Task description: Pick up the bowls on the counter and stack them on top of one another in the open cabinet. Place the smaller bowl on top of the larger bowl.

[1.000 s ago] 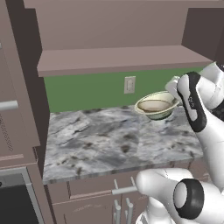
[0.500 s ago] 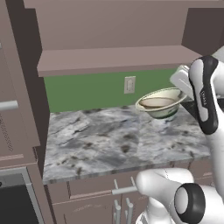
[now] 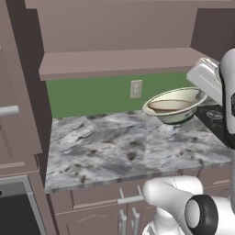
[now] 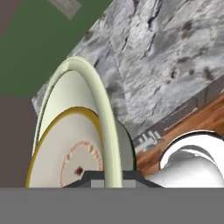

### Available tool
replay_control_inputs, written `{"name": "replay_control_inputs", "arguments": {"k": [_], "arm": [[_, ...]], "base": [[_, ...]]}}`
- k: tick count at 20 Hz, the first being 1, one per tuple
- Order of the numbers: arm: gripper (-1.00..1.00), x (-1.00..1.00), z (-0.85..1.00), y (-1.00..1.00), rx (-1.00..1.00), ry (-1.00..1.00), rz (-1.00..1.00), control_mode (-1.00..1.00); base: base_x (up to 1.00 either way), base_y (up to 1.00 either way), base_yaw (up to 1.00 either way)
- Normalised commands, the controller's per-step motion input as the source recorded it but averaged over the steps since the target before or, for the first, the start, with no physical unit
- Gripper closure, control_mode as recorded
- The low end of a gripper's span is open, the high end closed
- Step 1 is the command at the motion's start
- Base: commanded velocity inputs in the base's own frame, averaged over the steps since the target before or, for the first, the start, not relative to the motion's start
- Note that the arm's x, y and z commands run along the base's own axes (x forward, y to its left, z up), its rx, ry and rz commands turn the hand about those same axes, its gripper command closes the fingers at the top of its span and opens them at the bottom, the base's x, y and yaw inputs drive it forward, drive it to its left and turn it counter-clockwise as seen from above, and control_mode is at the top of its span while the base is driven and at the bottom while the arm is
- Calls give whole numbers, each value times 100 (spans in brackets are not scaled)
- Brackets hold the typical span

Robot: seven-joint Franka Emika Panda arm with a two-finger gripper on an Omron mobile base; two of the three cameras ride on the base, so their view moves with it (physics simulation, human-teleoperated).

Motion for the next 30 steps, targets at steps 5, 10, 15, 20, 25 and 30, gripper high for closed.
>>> {"name": "replay_control_inputs", "arguments": {"k": [5, 10, 15, 20, 25, 30], "arm": [[100, -71, 26, 6, 9, -21, 6, -100], [100, -58, 29, 0, 20, -28, 3, -100], [100, -39, 42, 5, 19, -30, 0, -100], [100, -13, 38, 25, 16, -22, -6, -100], [100, -1, 8, 13, 7, -10, -7, -100], [100, 2, 0, 0, 0, 0, -3, -100]], "base": [[0, 0, 0], [0, 0, 0], [0, 0, 0], [0, 0, 0], [0, 0, 0], [0, 0, 0]]}}
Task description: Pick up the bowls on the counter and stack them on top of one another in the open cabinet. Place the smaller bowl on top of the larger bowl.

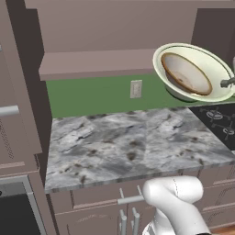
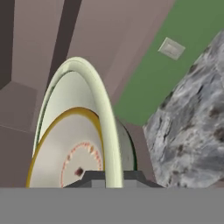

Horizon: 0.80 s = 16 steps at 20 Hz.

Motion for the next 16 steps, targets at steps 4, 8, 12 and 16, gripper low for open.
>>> {"name": "replay_control_inputs", "arguments": {"k": [4, 8, 12, 16], "arm": [[100, 9, 6, 0, 1, 0, -22, -100], [100, 8, 15, 0, 2, 0, -30, -100], [100, 2, 17, -7, 5, 0, -30, -100], [100, 0, 5, -9, 7, 0, -20, -100]], "base": [[0, 0, 0], [0, 0, 0], [0, 0, 0], [0, 0, 0]]}}
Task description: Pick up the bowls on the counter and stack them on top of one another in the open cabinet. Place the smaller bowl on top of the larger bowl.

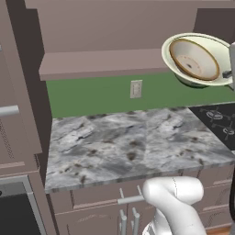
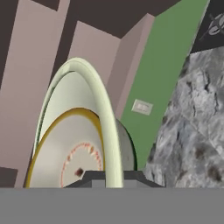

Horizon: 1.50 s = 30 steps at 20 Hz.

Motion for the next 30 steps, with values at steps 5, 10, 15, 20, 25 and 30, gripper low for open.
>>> {"name": "replay_control_inputs", "arguments": {"k": [5, 10, 15, 20, 25, 30], "arm": [[100, 2, 0, 0, 1, 0, -1, -100], [100, 21, 0, 0, 2, 1, -1, -100], [100, 25, 0, 0, 8, 4, -1, -100], [100, 25, 0, 0, 9, 0, -1, -100], [100, 30, 0, 0, 4, 0, -3, -100], [100, 28, 0, 0, 1, 0, -4, -100]], "base": [[0, 0, 0], [0, 0, 0], [0, 0, 0], [0, 0, 0], [0, 0, 0], [0, 0, 0]]}}
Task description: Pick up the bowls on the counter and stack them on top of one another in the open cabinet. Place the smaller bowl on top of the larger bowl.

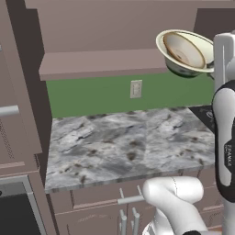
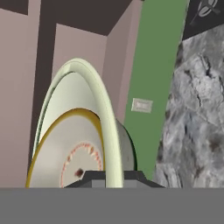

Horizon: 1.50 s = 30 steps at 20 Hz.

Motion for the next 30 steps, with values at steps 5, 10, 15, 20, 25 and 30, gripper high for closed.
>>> {"name": "replay_control_inputs", "arguments": {"k": [5, 10, 15, 20, 25, 30], "arm": [[100, 29, 0, 2, 0, 0, -5, -100], [100, 29, 0, 2, 1, 0, -3, -100], [100, 25, 0, 0, 1, 0, -1, -100], [100, 23, 0, 0, 0, 2, 0, -100], [100, 23, 0, 0, 0, 4, 0, -100], [100, 29, 0, 0, 0, 0, 0, -100]], "base": [[0, 0, 0], [0, 0, 0], [0, 0, 0], [0, 0, 0], [0, 0, 0], [0, 0, 0]]}}
